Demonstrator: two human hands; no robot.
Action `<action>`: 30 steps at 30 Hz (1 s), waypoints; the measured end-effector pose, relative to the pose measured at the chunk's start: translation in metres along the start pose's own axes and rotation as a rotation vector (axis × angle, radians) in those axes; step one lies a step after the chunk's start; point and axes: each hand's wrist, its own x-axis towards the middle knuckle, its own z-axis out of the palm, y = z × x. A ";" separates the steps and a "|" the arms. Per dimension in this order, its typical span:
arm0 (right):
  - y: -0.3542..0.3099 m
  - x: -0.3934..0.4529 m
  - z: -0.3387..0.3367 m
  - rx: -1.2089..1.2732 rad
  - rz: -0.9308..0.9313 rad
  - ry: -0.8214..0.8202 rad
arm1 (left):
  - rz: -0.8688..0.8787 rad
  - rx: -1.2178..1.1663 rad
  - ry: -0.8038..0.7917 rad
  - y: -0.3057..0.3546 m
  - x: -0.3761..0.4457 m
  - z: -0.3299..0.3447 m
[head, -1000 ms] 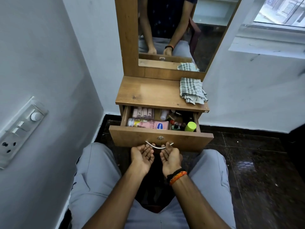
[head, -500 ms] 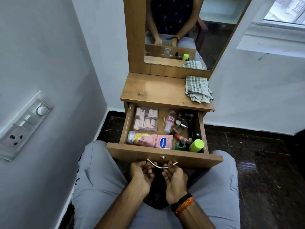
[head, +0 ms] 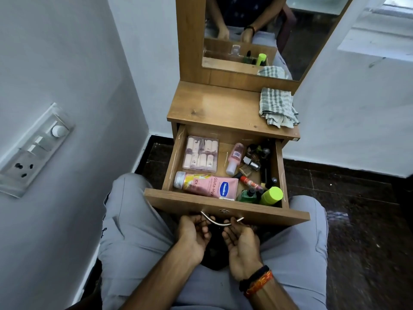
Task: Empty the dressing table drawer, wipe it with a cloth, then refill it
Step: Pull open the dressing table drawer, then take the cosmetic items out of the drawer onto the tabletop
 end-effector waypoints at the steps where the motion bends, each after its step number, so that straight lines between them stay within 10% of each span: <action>1: 0.000 -0.001 0.000 0.006 0.010 0.007 | -0.007 -0.007 -0.006 0.000 -0.001 0.000; 19: -0.086 -0.046 0.054 0.019 -0.230 -0.432 | 0.158 -0.045 -0.253 0.050 -0.087 0.032; 30: -0.100 0.046 0.129 -0.481 -0.337 -0.249 | 0.417 0.079 -0.166 0.119 -0.035 0.073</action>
